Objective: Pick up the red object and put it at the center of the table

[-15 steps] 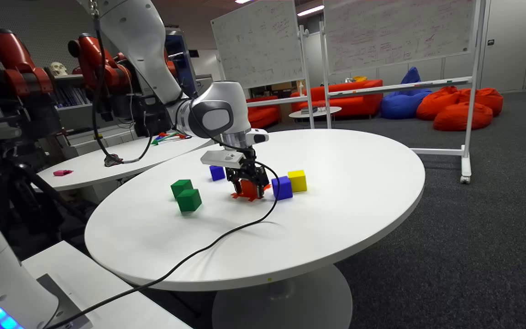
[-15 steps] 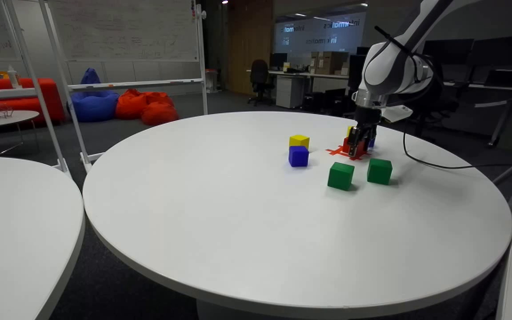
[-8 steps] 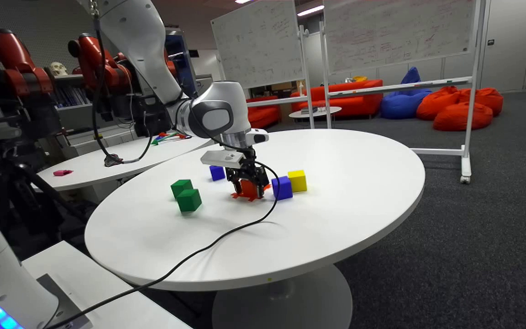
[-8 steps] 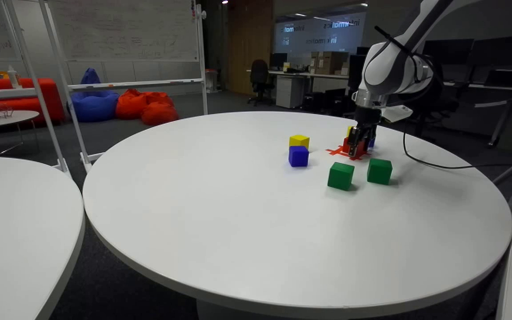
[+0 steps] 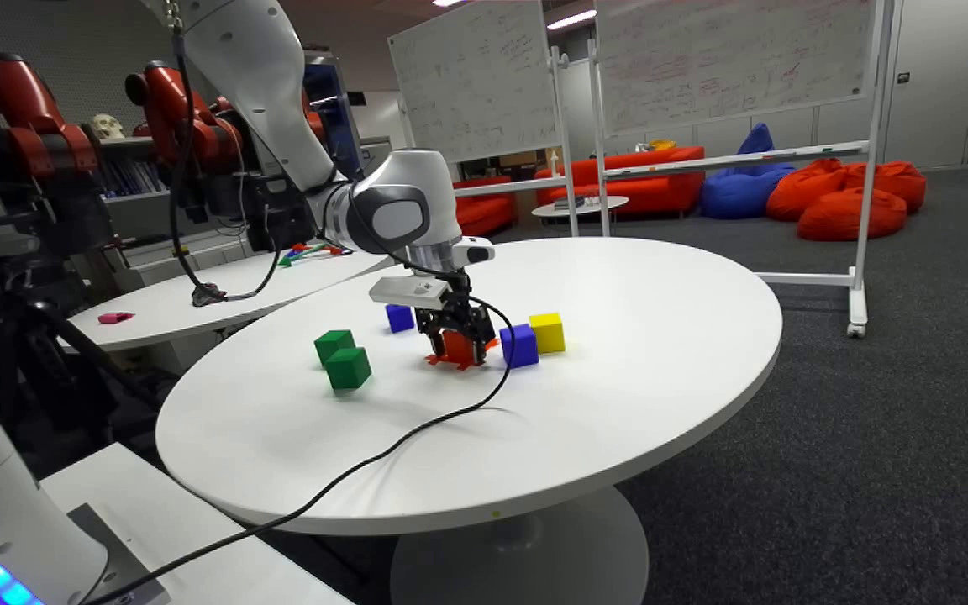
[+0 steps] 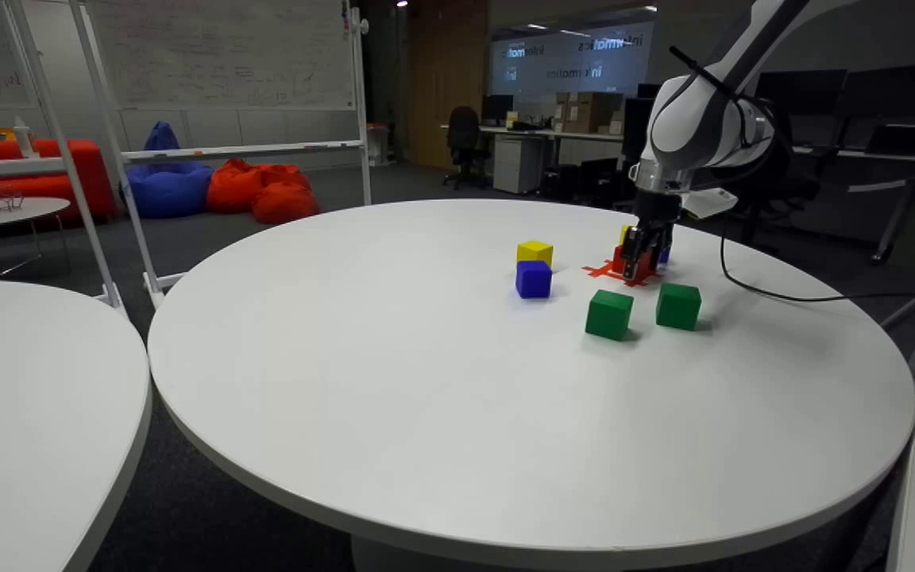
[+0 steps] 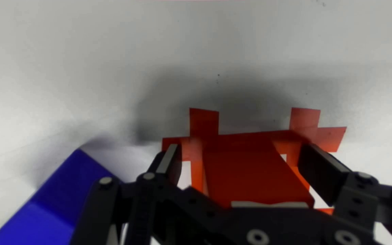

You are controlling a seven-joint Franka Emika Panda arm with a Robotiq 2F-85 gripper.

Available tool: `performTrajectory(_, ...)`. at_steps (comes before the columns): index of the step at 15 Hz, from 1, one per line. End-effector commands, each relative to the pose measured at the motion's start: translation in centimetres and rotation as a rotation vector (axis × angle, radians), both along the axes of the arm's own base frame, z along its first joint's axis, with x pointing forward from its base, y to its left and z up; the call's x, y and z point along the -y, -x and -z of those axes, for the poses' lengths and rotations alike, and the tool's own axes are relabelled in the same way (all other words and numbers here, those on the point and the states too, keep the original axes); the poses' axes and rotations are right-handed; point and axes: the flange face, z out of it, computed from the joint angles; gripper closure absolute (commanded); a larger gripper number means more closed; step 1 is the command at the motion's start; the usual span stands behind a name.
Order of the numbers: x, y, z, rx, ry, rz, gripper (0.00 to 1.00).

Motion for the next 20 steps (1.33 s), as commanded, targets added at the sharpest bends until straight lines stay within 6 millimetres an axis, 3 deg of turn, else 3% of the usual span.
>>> performTrajectory(1,0.0,0.0,0.0,-0.001,0.0,0.0,0.04)
performTrajectory(6,0.0,-0.2,-0.1,0.012,-0.003,-0.006,0.0)
performTrajectory(10,-0.3,0.6,-1.5,0.047,-0.004,-0.025,0.0)
performTrajectory(20,-2.0,4.7,-5.6,0.151,0.041,-0.074,0.0)
